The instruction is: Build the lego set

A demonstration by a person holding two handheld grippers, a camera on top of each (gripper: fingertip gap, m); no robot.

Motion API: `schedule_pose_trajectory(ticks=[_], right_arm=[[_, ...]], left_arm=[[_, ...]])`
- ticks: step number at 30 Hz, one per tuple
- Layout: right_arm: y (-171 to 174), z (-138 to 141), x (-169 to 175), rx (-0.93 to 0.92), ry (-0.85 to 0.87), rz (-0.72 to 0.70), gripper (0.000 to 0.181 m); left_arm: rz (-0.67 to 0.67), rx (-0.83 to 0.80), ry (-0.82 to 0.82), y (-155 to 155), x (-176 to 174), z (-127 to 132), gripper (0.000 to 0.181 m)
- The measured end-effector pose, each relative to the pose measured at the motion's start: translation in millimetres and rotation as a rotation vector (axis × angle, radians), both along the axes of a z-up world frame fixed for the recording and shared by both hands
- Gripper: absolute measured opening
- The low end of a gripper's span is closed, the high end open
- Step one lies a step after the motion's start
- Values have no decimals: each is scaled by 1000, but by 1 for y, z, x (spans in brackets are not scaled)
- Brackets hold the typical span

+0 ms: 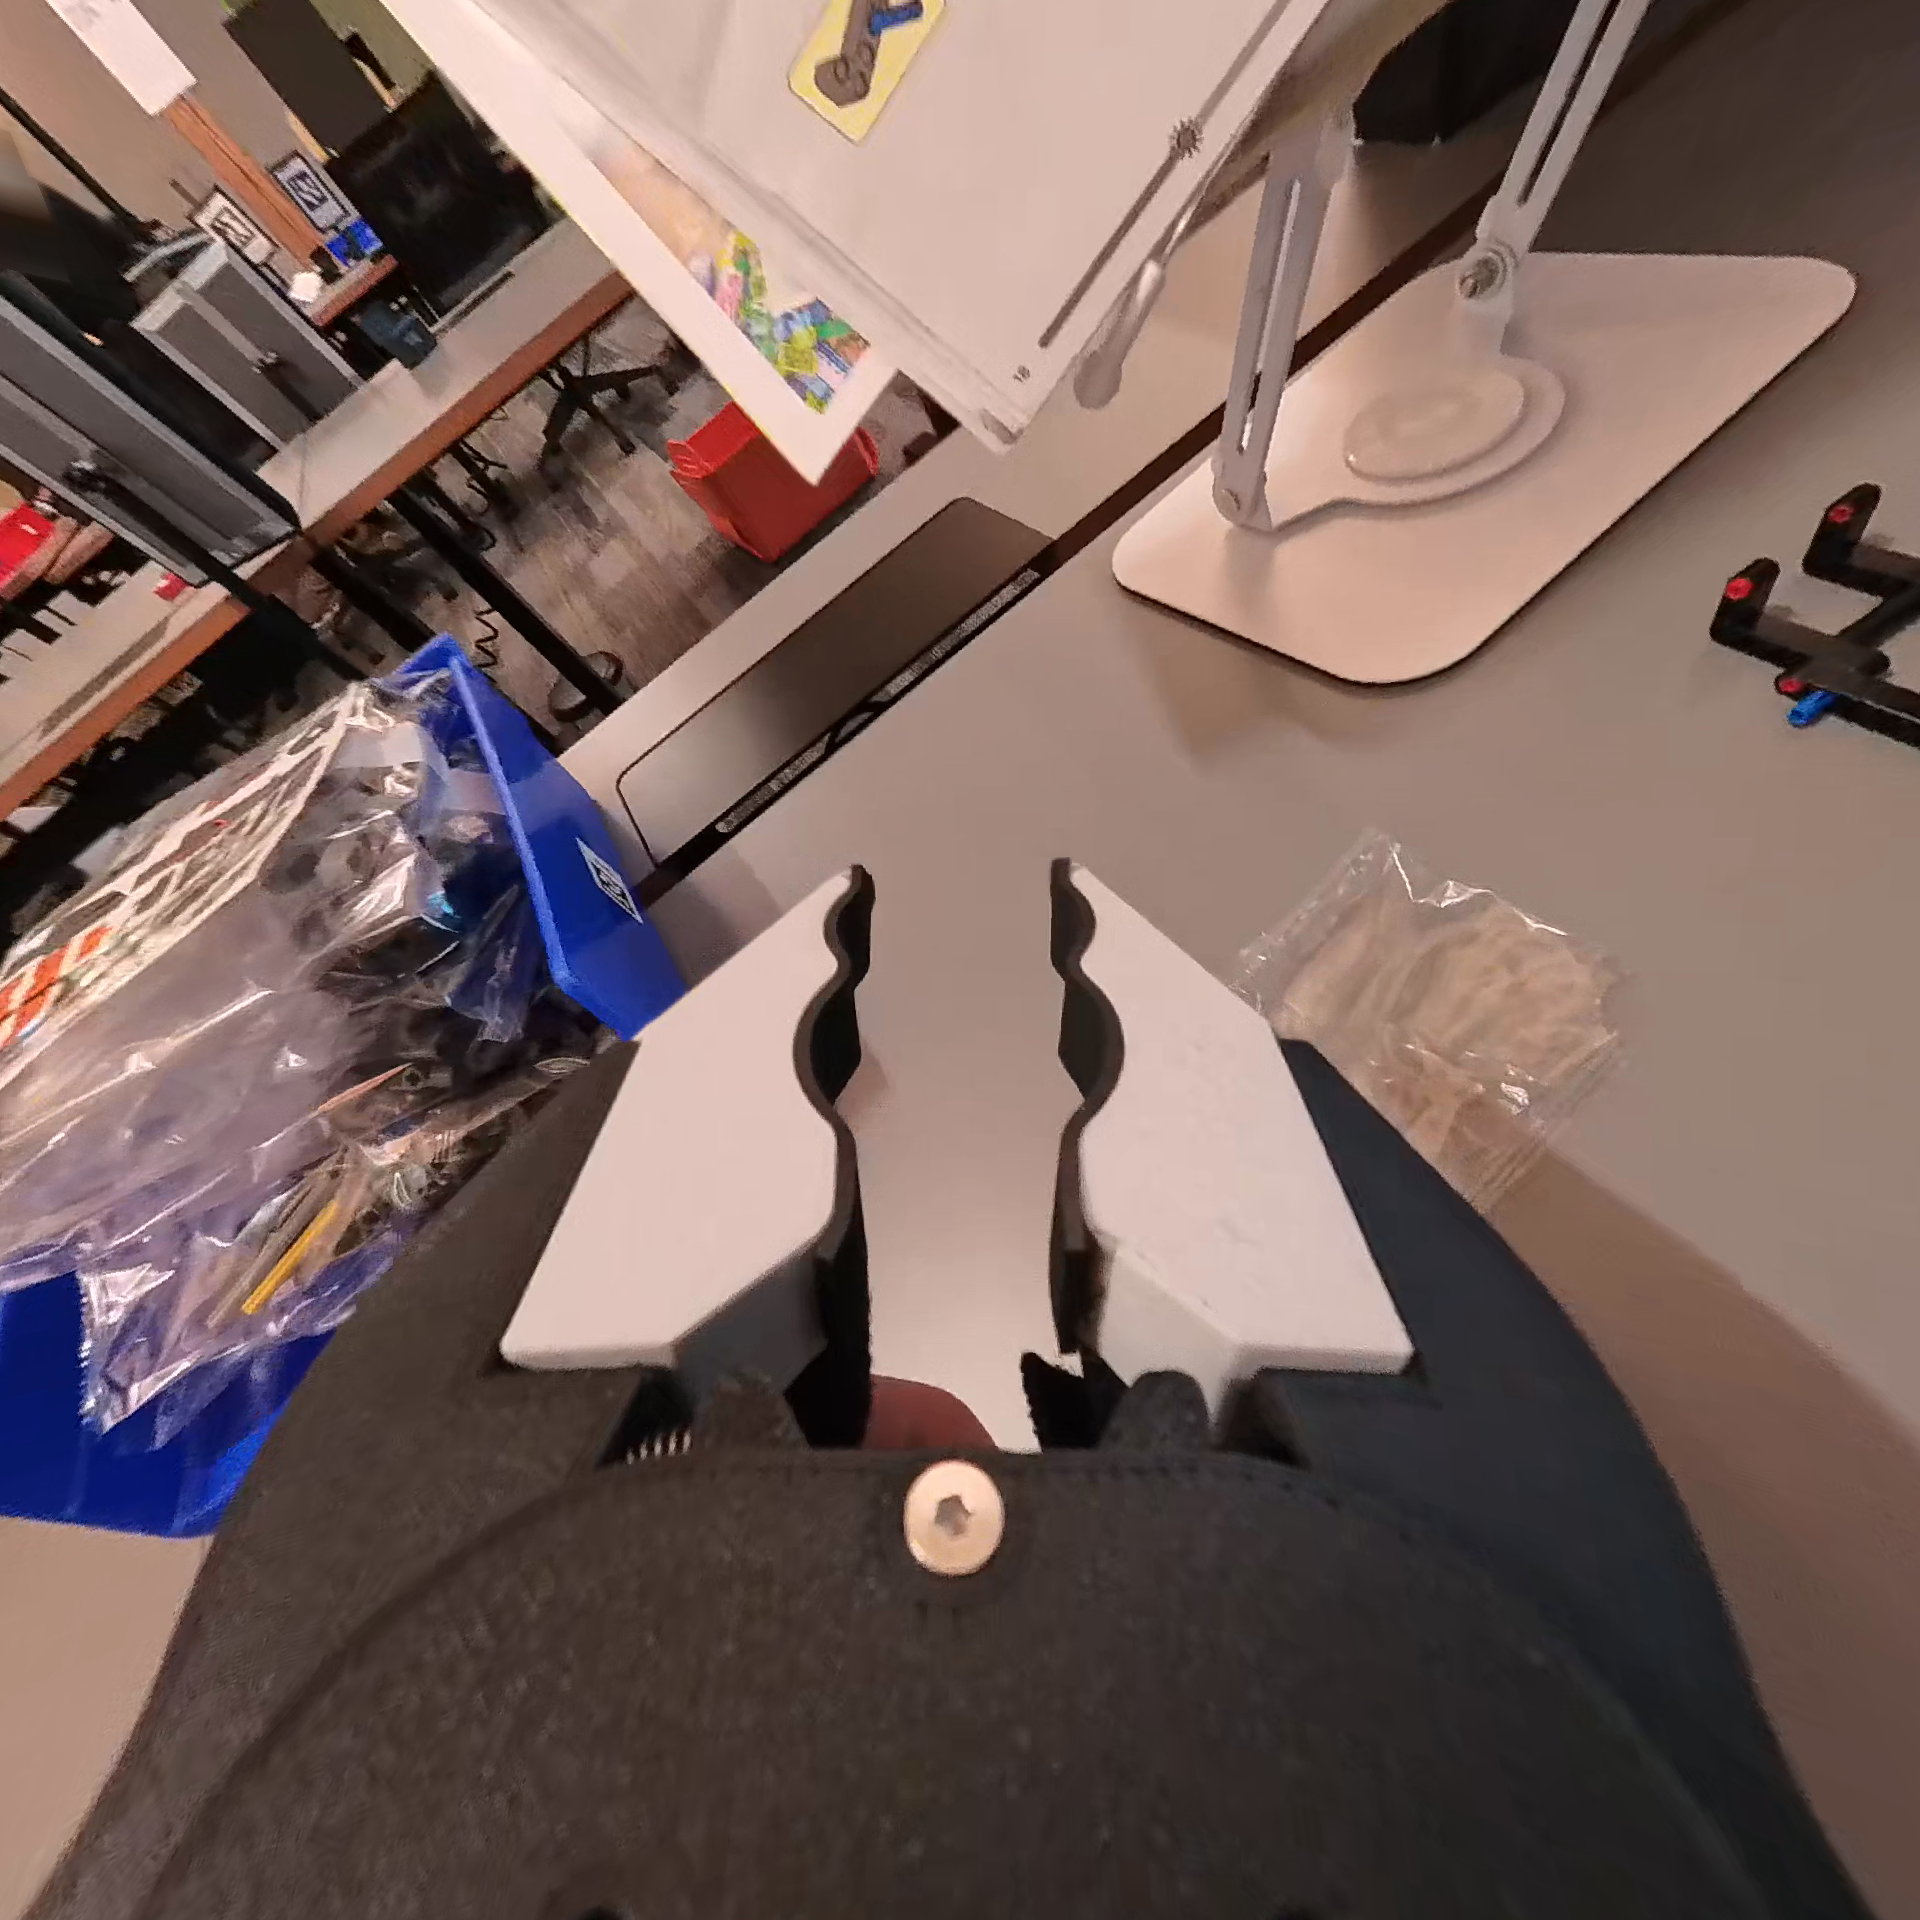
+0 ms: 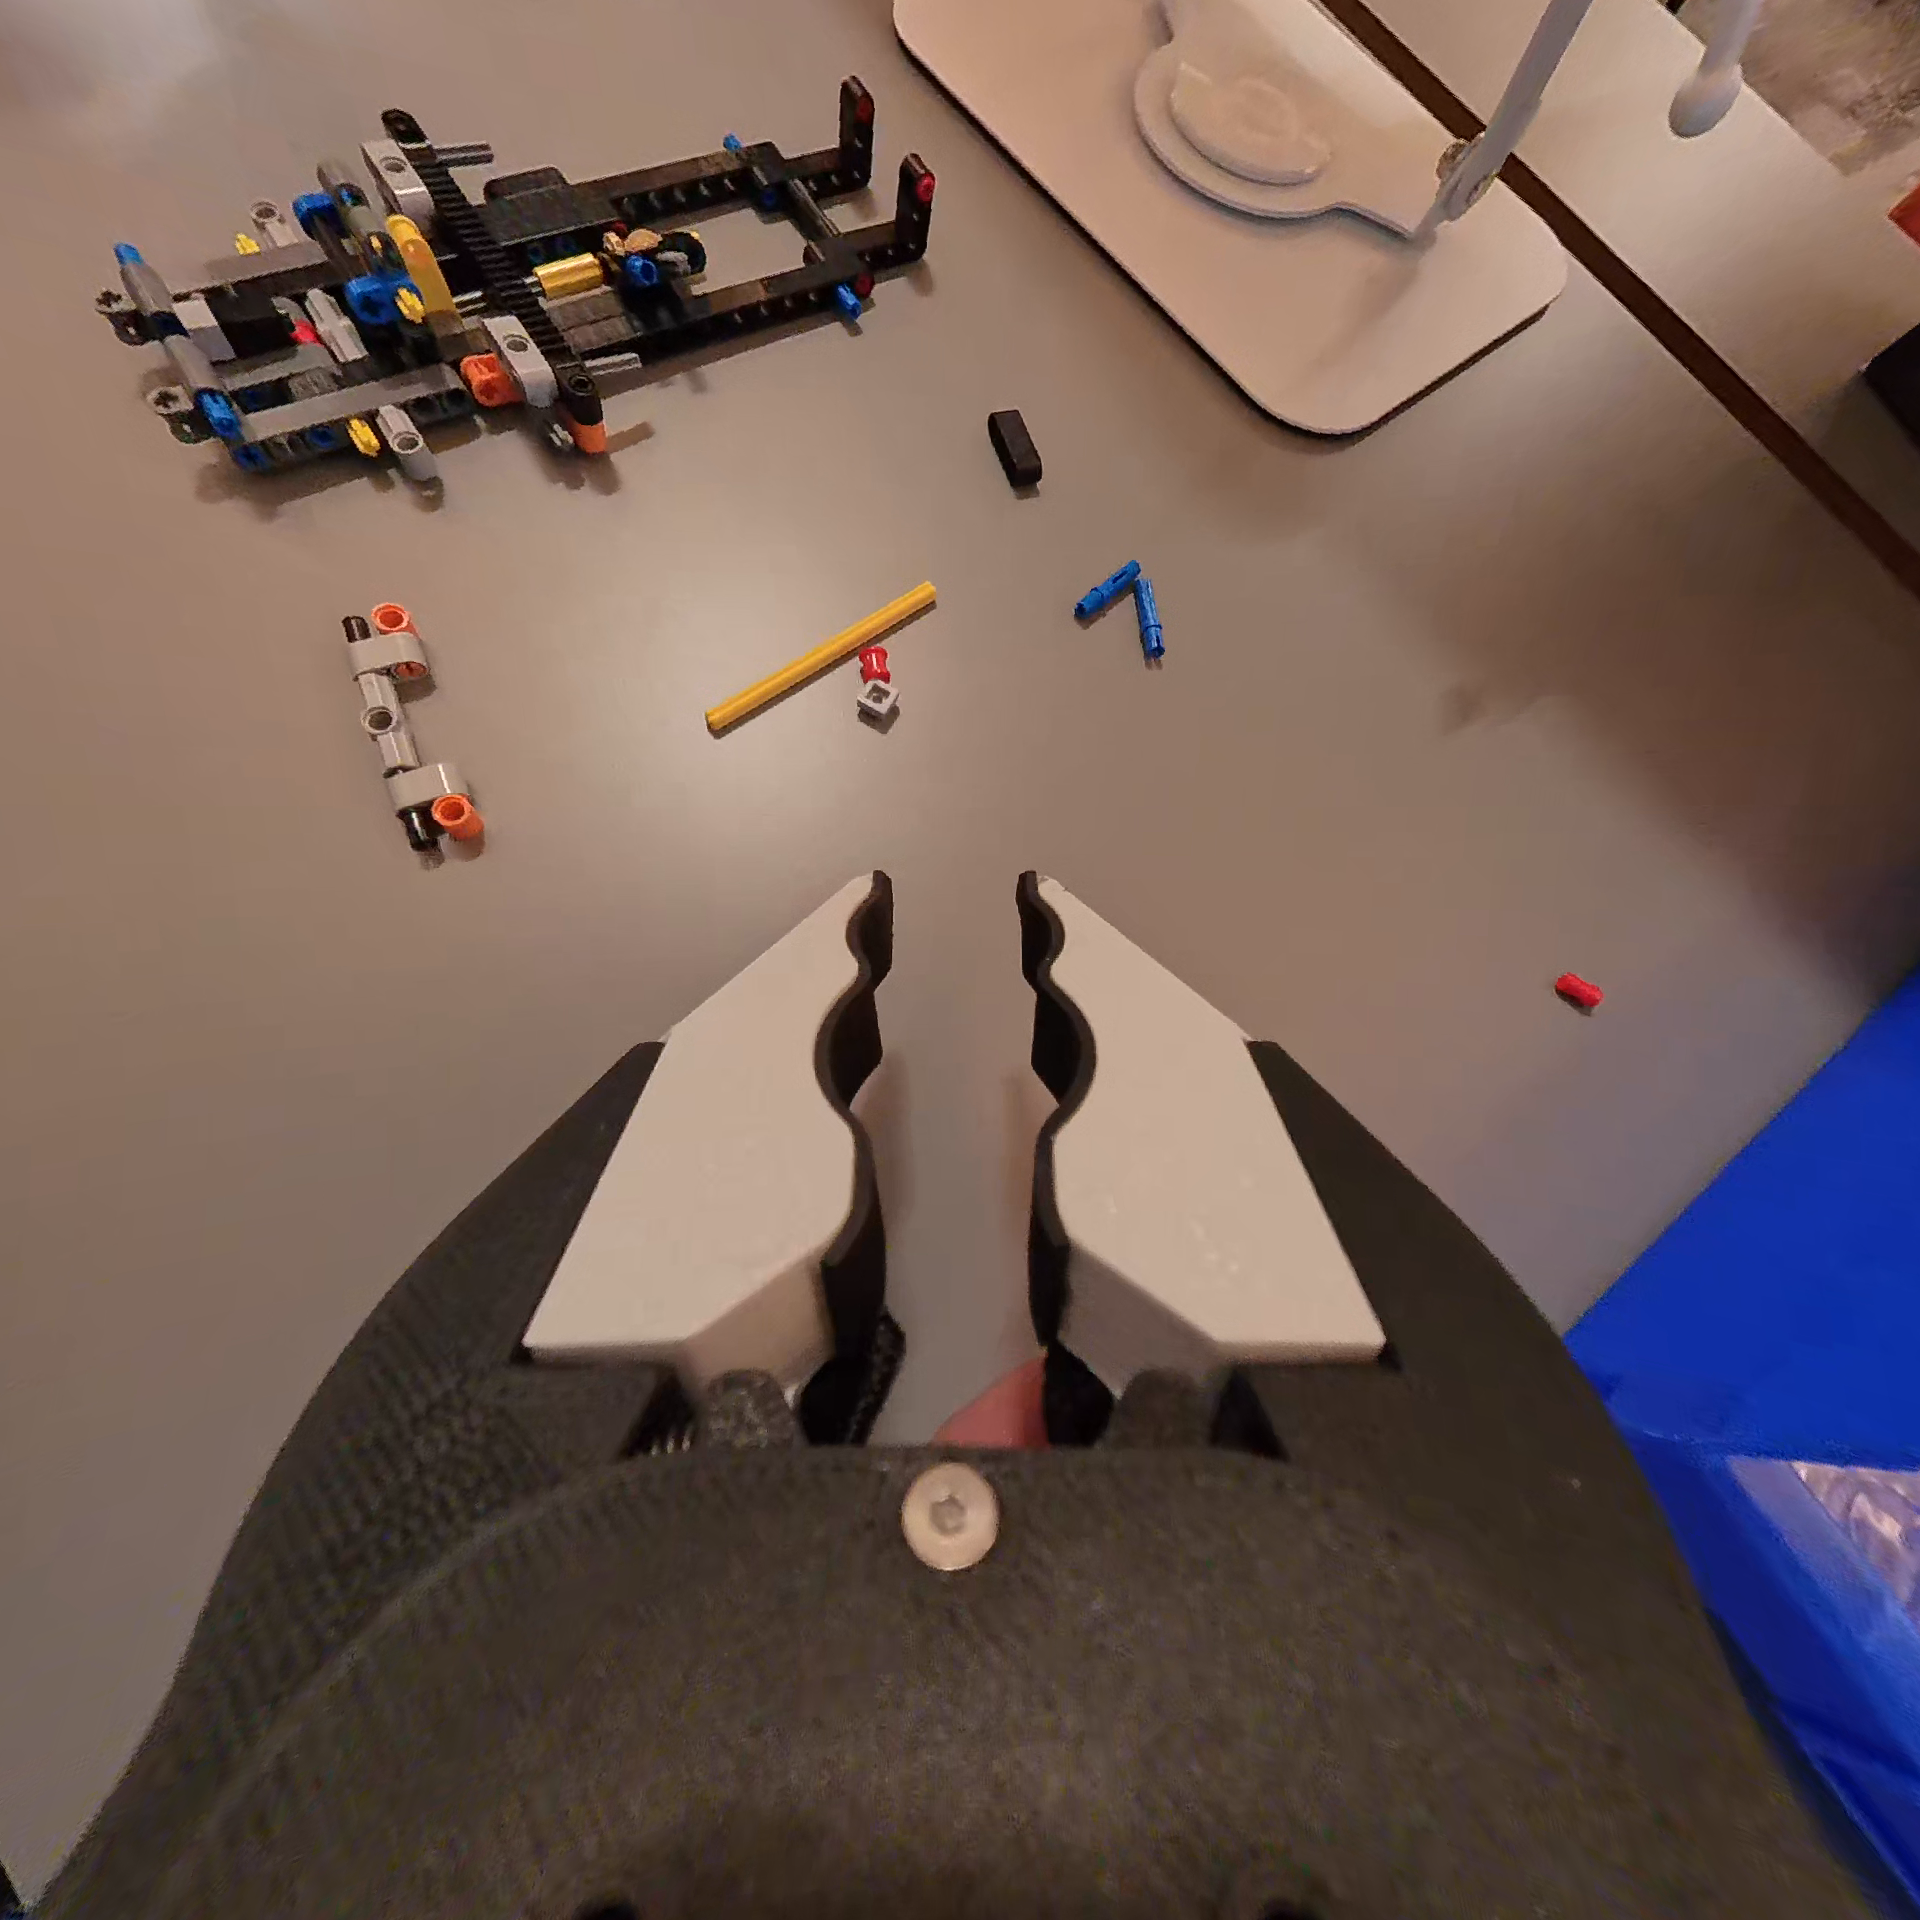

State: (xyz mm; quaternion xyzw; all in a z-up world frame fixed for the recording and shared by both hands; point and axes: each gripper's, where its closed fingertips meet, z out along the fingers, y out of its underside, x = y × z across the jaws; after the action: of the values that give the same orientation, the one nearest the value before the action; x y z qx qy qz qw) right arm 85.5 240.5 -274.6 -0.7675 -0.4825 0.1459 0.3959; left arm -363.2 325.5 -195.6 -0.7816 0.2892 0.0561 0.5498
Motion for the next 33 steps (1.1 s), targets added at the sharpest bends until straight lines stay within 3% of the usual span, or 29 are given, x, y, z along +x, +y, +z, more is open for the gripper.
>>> schedule_pose_trajectory(ticks=[9, 22, 27, 33], right_arm=[[-15, -2, -2, 64, -48, 6, 30], [-33, -11, 21, 80, 28, 94, 41], [-25, -13, 22, 62, 79, 134, 43], [-16, -12, 22, 30, 144, 136, 42]], left_arm=[[-66, -39, 13, 13, 32, -31, 33], [51, -118, 68, 33, 64, -68, 49], [89, -107, 81, 33, 79, -59, 49], [130, -12, 58, 39, 83, -21, 49]])
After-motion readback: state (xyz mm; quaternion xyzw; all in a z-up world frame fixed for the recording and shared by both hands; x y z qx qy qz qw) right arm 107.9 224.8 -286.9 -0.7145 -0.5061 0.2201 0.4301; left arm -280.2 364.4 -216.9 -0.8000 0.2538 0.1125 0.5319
